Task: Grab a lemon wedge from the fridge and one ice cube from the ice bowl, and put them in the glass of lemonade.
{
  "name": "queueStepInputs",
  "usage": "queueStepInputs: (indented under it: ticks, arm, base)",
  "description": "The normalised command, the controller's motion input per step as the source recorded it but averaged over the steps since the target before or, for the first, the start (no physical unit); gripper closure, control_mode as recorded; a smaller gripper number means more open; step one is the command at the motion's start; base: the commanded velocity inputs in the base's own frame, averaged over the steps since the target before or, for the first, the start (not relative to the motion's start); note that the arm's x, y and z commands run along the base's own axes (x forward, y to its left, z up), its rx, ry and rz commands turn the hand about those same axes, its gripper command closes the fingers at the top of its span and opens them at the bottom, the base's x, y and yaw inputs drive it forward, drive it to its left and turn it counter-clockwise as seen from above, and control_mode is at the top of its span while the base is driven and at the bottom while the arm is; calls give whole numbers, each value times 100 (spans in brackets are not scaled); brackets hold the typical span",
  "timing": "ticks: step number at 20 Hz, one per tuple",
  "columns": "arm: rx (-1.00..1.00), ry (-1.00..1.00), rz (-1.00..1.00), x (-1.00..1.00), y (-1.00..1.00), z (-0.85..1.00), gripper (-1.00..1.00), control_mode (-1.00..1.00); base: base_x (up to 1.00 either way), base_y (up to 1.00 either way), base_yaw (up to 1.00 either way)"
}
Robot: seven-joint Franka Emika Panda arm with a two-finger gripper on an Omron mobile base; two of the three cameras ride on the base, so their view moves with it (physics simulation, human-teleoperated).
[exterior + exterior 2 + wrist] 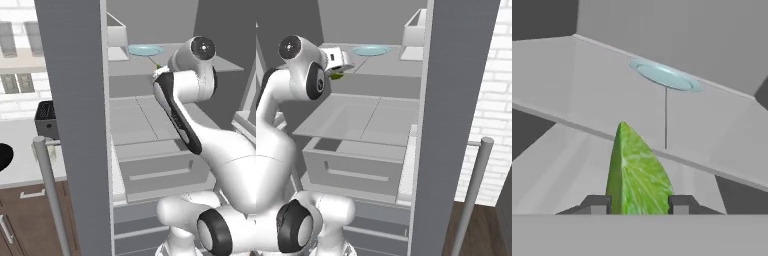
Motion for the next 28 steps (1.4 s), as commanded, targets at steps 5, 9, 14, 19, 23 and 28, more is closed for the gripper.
queueStepInputs:
  ticks: [5, 9, 14, 19, 23, 28]
  arm:
    - [13, 0, 0, -100, -41, 0, 100, -100]
    - [5, 0, 0, -100, -13, 0, 100, -100]
    - [0, 0, 0, -100, -1, 0, 100, -100]
    - [0, 2, 0, -80, 0, -11, 100, 100]
    - [0, 0, 0, 0, 0, 0, 100, 100]
    - [0, 0, 0, 0, 0, 0, 100, 100]
  base:
    - [0, 0, 0]
    - [0, 0, 0]
    - [0, 0, 0]
    - [-20, 2, 0]
    - [-100, 8, 0]
    - [-100, 13, 0]
